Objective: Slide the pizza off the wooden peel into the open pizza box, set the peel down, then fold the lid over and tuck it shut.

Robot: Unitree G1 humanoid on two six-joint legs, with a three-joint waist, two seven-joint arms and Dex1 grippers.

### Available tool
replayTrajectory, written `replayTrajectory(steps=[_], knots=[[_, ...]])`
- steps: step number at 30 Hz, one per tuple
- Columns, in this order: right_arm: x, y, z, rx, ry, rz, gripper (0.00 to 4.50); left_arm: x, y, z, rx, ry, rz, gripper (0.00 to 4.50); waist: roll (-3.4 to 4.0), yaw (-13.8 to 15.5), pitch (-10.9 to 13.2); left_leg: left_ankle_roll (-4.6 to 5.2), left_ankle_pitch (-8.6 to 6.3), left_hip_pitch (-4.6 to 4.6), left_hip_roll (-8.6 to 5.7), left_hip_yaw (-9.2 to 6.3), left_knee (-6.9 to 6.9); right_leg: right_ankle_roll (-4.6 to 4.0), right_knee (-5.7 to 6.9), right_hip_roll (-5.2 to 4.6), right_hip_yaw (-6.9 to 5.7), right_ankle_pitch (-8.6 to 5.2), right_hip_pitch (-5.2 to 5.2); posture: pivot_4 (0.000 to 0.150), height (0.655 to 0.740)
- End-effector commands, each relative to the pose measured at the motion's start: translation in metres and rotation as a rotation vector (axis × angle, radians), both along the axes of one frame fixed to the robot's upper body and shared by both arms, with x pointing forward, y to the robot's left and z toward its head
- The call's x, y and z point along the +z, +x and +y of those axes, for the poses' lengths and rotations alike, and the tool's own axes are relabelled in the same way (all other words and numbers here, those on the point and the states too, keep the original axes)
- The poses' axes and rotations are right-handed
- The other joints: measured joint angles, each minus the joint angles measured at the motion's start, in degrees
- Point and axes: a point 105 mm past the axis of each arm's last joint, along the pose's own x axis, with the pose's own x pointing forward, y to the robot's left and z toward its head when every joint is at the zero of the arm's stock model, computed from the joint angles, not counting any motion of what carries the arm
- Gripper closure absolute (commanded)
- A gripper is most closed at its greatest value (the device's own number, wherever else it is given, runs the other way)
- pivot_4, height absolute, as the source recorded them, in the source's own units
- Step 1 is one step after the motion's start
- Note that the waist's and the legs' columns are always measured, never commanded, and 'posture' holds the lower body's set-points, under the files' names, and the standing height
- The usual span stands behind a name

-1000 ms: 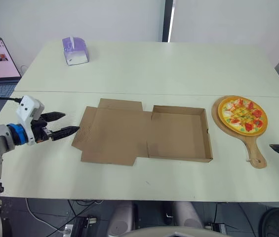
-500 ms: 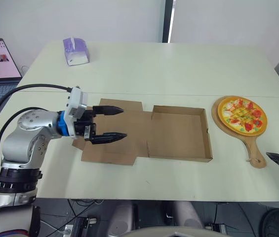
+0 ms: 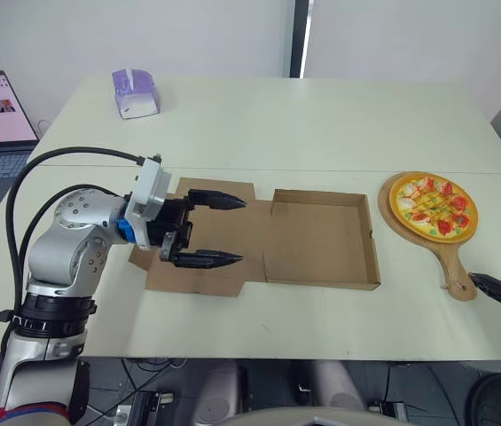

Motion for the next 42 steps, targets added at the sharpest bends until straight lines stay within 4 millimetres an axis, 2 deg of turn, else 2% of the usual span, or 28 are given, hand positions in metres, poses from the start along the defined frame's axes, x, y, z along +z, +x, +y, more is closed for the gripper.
replayTrajectory(steps=[1,6,11,14,25,30,37,40,42], knots=[[0.001,0.004,-0.001,-0.059,-0.032,0.032,0.03,-0.001,-0.003,-0.001,-0.028,0.021,-0.029,0.0,0.0,0.01,0.0,0.0,0.0,0.0,0.0,0.0,0.0,0.0,0.0,0.0,0.0,0.0,0.0,0.15,0.7218],[0.0,0.013,-0.004,-0.159,-0.055,0.077,0.03,0.004,-0.007,-0.007,-0.065,-0.007,-0.021,0.0,0.0,-0.04,0.0,0.0,0.0,-0.01,-0.02,0.02,0.0,0.0,-0.01,0.0,0.03,0.0,-0.01,0.15,0.7218],[-0.011,0.021,0.003,-0.202,0.004,0.141,0.03,0.012,-0.011,-0.014,-0.114,-0.017,-0.019,0.0,-0.01,-0.02,0.0,0.01,0.0,-0.03,-0.01,-0.04,0.0,0.0,-0.01,0.01,-0.02,0.0,-0.01,0.15,0.7218],[-0.019,0.028,0.002,-0.227,0.029,0.165,0.03,0.01,-0.011,-0.015,-0.093,0.042,0.029,0.0,-0.01,-0.04,0.0,0.01,0.0,-0.04,-0.02,-0.04,0.0,-0.01,-0.03,0.01,-0.01,0.0,-0.01,0.15,0.7218],[-0.047,0.053,-0.005,-0.24,0.06,0.262,0.03,0.014,-0.016,-0.019,-0.094,0.078,0.089,0.0,-0.01,-0.15,0.01,0.03,-0.01,-0.05,-0.02,0.0,-0.01,-0.01,-0.06,0.01,0.01,0.0,-0.04,0.15,0.7218],[-0.054,0.068,-0.007,-0.246,0.088,0.282,0.03,0.014,-0.015,-0.015,-0.077,0.057,0.082,0.0,-0.03,-0.27,0.02,0.03,-0.01,-0.04,0.0,0.02,-0.01,-0.03,-0.05,0.02,0.02,0.02,-0.04,0.15,0.7218],[-0.063,0.078,-0.008,-0.229,0.085,0.307,0.03,0.024,-0.011,-0.021,-0.051,0.025,0.07,0.0,-0.35,-0.27,-0.13,0.03,-0.01,-0.04,-0.01,0.0,0.0,-0.08,-0.08,0.01,0.01,0.06,-0.03,0.15,0.7218],[-0.066,0.079,-0.007,-0.225,0.084,0.314,0.58,0.025,-0.011,-0.021,-0.041,0.026,0.066,0.0,-0.43,-0.34,-0.14,0.03,-0.01,-0.03,-0.01,0.03,0.0,-0.07,-0.08,0.0,0.03,0.06,-0.02,0.15,0.7218],[-0.068,0.078,-0.007,-0.224,0.085,0.322,1.31,0.025,-0.01,-0.021,-0.033,0.026,0.064,0.0,-0.46,-0.33,-0.16,0.03,-0.01,-0.03,0.0,0.01,0.0,-0.07,-0.07,0.01,0.02,0.06,-0.02,0.15,0.7218]])
